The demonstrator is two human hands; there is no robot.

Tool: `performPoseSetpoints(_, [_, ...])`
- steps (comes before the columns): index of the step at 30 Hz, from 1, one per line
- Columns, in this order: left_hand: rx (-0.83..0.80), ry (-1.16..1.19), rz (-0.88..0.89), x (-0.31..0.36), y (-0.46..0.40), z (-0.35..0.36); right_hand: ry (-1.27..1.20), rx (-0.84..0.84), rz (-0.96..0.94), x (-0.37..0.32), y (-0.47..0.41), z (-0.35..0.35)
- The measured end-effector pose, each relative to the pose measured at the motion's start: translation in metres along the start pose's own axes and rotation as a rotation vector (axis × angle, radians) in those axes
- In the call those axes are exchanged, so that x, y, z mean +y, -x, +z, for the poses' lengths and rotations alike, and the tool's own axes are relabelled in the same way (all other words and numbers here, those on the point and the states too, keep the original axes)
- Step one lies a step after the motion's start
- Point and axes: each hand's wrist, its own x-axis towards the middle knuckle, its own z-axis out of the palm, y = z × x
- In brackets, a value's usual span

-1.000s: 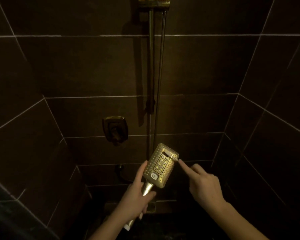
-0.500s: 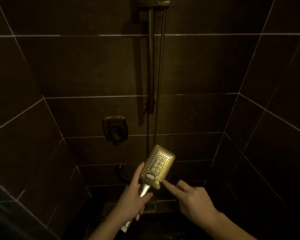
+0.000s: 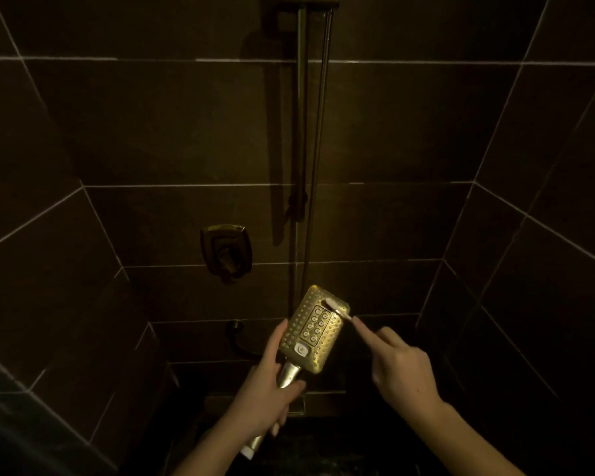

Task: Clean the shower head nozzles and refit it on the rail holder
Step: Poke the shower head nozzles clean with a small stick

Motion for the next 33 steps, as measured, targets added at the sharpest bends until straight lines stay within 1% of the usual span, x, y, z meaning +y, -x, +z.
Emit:
performPoseSetpoints(1, [-0.002, 0.004, 0.001, 0.001, 0.000, 0.000, 0.000, -0.002, 0.006, -0.001, 0.000, -0.001])
performPoseSetpoints(4, [0.002, 0.008, -0.005, 0.000, -0.003, 0.000, -0.017, -0.128, -0.144, -0.013, 0.022, 0.007])
performPoseSetpoints(6, [0.003, 0.008, -0.014, -0.001, -0.003, -0.001, 0.009, -0.153, -0.193, -0.013, 0.031, 0.011])
performPoseSetpoints(7, [0.002, 0.009, -0.019, -0.001, -0.002, -0.001, 0.019, -0.131, -0.166, -0.008, 0.028, 0.011])
performPoseSetpoints(9, [-0.001, 0.014, -0.021, -0.001, -0.002, -0.001, 0.026, -0.061, -0.054, 0.006, 0.015, 0.008])
performPoseSetpoints(11, [0.006, 0.023, -0.015, 0.001, -0.004, 0.000, 0.025, -0.047, -0.006, 0.011, 0.011, 0.005])
performPoseSetpoints(14, [0.025, 0.013, 0.004, 0.001, -0.008, 0.000, 0.020, -0.141, -0.139, -0.002, 0.028, 0.006])
performPoseSetpoints(16, [0.021, -0.029, 0.026, 0.000, -0.008, 0.000, 0.043, -0.146, -0.184, -0.005, 0.030, 0.003])
performPoseSetpoints(19, [-0.010, -0.139, 0.024, 0.003, -0.008, 0.003, 0.068, -0.005, -0.044, 0.004, 0.001, -0.005])
performPoseSetpoints(20, [-0.011, -0.164, 0.017, 0.005, -0.008, 0.005, 0.072, 0.028, -0.001, 0.004, -0.007, -0.007])
performPoseSetpoints(21, [-0.007, -0.184, 0.020, 0.006, -0.009, 0.007, 0.069, 0.027, 0.017, 0.002, -0.012, -0.008])
performPoseSetpoints(23, [0.005, -0.235, 0.033, 0.007, -0.011, 0.010, 0.057, -0.040, -0.060, -0.010, -0.007, -0.004])
performPoseSetpoints(25, [0.030, -0.291, 0.018, 0.004, -0.013, 0.012, 0.069, -0.149, -0.206, -0.022, 0.009, 0.006])
performPoseSetpoints(26, [0.044, -0.312, 0.001, 0.004, -0.012, 0.013, 0.099, -0.179, -0.254, -0.023, 0.014, 0.008])
performPoseSetpoints(27, [0.050, -0.332, -0.014, 0.002, -0.012, 0.014, 0.127, -0.170, -0.268, -0.020, 0.012, 0.007])
performPoseSetpoints(28, [0.047, -0.349, -0.028, 0.000, -0.011, 0.014, 0.144, -0.127, -0.235, -0.015, 0.005, 0.005])
performPoseSetpoints(30, [0.032, -0.352, -0.048, -0.001, -0.008, 0.015, 0.139, -0.002, -0.102, -0.001, -0.011, -0.002])
performPoseSetpoints(31, [0.031, -0.342, -0.053, -0.001, -0.008, 0.015, 0.122, 0.029, -0.038, 0.003, -0.015, -0.005])
performPoseSetpoints(32, [0.032, -0.322, -0.054, 0.000, -0.007, 0.015, 0.095, 0.024, -0.010, 0.002, -0.013, -0.007])
performPoseSetpoints(33, [0.032, -0.298, -0.054, 0.000, -0.008, 0.015, 0.071, -0.013, -0.040, -0.001, -0.007, -0.004])
